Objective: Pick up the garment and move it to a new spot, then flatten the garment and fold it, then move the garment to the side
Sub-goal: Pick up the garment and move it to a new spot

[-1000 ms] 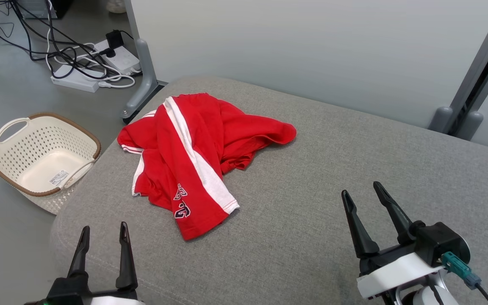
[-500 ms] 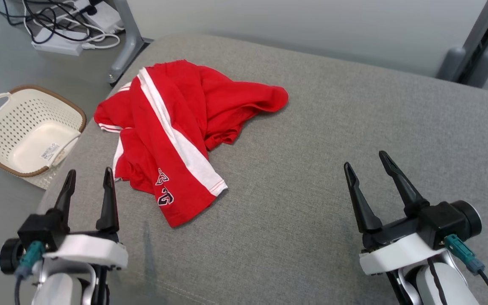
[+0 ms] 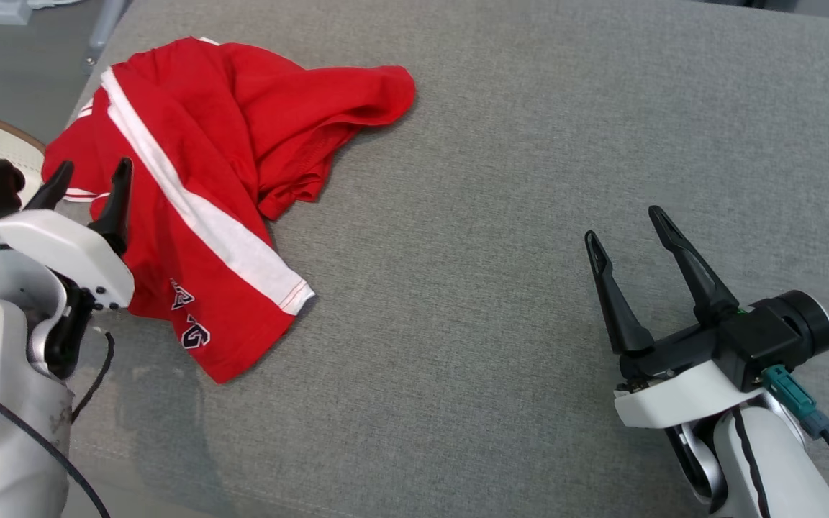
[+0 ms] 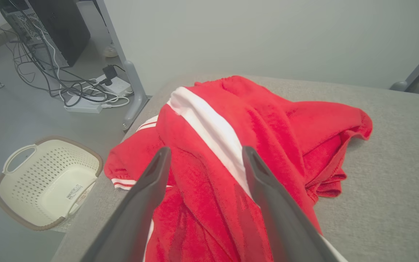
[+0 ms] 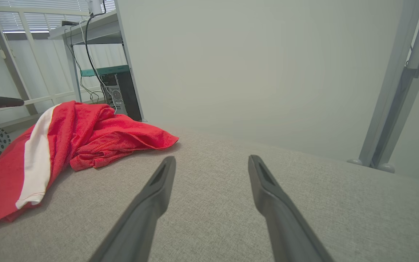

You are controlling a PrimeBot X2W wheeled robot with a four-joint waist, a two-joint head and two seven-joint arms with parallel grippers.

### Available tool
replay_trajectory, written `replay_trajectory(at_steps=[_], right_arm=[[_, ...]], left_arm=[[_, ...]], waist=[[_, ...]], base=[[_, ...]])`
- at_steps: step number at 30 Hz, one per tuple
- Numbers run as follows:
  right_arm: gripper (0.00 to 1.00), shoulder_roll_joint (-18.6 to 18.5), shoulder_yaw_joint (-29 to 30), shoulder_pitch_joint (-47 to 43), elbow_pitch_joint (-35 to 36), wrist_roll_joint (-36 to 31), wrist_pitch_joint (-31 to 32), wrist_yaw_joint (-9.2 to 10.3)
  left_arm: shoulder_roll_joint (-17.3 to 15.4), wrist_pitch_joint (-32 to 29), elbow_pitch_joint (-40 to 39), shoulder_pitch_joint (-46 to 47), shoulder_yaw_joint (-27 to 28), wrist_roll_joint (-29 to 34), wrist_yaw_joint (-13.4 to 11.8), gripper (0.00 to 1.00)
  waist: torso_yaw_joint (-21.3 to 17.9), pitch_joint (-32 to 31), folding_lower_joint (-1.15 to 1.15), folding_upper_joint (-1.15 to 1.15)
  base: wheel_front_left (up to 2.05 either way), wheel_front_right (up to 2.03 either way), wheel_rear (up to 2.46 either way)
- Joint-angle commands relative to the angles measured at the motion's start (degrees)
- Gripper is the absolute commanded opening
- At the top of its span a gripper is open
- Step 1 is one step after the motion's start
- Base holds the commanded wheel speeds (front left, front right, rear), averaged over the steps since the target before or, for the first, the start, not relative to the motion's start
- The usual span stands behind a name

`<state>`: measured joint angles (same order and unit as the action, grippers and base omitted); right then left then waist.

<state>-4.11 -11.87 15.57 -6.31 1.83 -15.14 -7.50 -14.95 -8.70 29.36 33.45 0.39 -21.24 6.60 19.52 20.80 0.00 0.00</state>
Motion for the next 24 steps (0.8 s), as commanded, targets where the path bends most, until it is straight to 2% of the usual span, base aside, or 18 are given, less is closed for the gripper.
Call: replay_trajectory(at_steps=[1,7,16,17,18,24], right_arm=[[1.00,-0.5,0.0,0.8,0.4,-0.6,-0.1,0.02],[1.00,-0.6,-0.1,1.6,0.6,-0.6,-0.1,0.02],[1.00,-0.6,-0.1,2.2,1.0,-0.7,-0.1,0.01],[1.00,-0.5,-0.1,2.3,1.0,-0.7,-0.1,0.02],[1.00,-0.5,-0.2,2.3,0.9,-0.7,-0.1,0.01],[1.00,-0.2,0.0,1.9,0.5,-0.5,-0.1,0.02]], left_arm=[[-0.7,-1.3,0.9,1.9,0.0,-0.8,0.3,1.00],[-2.7,-6.6,5.3,6.4,-0.6,-3.1,0.6,1.00],[-3.1,-10.1,11.7,10.1,-0.6,-5.2,0.6,1.00],[-3.1,-10.2,12.3,10.4,-0.6,-5.3,0.5,0.40],[-3.3,-10.0,12.7,10.7,-0.6,-5.0,0.3,0.00],[-4.0,-6.5,13.2,11.6,-0.8,-3.9,-0.6,0.00]], waist=[[-1.5,1.5,0.00,0.00],[-3.2,3.0,0.00,0.00],[-4.7,4.4,0.00,0.00],[-4.8,4.5,0.00,0.00],[-4.9,4.5,0.00,0.00],[-4.9,3.7,0.00,0.00]], base=[[0.00,0.00,0.00],[0.00,0.00,0.00],[0.00,0.00,0.00],[0.00,0.00,0.00],[0.00,0.00,0.00],[0.00,0.00,0.00]])
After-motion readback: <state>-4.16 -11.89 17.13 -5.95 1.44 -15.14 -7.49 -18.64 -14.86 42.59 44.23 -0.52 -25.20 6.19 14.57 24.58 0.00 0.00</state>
